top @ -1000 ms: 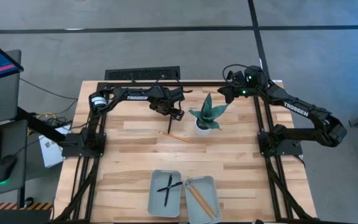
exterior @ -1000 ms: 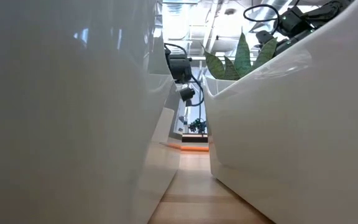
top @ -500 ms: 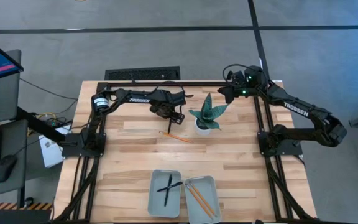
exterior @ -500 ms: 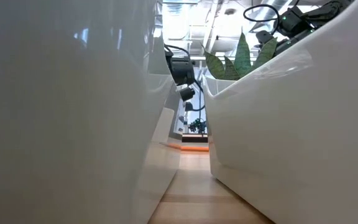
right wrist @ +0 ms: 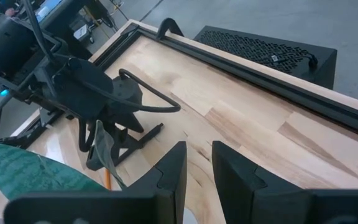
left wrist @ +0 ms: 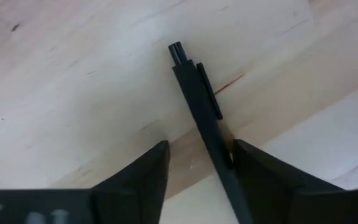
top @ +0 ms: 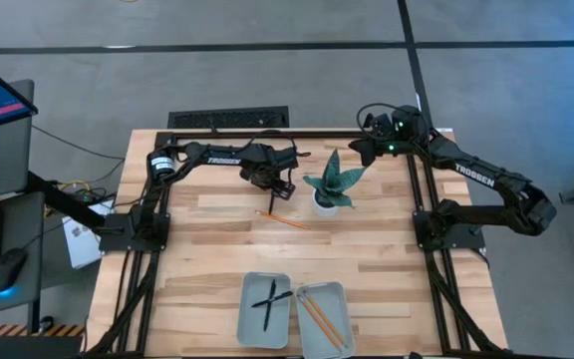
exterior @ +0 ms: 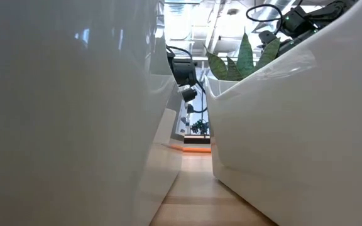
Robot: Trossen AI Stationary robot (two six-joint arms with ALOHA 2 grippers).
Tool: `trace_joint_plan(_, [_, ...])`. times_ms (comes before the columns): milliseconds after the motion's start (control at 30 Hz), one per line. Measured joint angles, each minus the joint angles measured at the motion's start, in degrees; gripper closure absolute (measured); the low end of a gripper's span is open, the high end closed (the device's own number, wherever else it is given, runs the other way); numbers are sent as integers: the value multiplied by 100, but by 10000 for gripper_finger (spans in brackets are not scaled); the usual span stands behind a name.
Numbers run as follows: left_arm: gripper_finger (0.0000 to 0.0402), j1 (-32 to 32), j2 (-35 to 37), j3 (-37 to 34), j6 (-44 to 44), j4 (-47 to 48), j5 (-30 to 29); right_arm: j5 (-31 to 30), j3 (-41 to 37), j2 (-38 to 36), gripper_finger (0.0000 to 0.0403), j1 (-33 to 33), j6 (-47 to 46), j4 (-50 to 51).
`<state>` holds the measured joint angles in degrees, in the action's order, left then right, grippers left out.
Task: Sort pens & pencils
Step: Put the pen into the left gray bin
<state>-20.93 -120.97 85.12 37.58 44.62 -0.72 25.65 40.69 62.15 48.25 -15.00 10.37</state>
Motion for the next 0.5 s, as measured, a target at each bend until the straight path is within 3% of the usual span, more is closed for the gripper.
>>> trace_joint_plan(267, [308, -4, -7, -8, -40, 30, -23, 0, 0, 0, 305, 0, 0, 0])
trace_joint_plan(500, [344, 0, -9, -8, -161, 5, -12, 0, 0, 0, 305, 0, 0, 0])
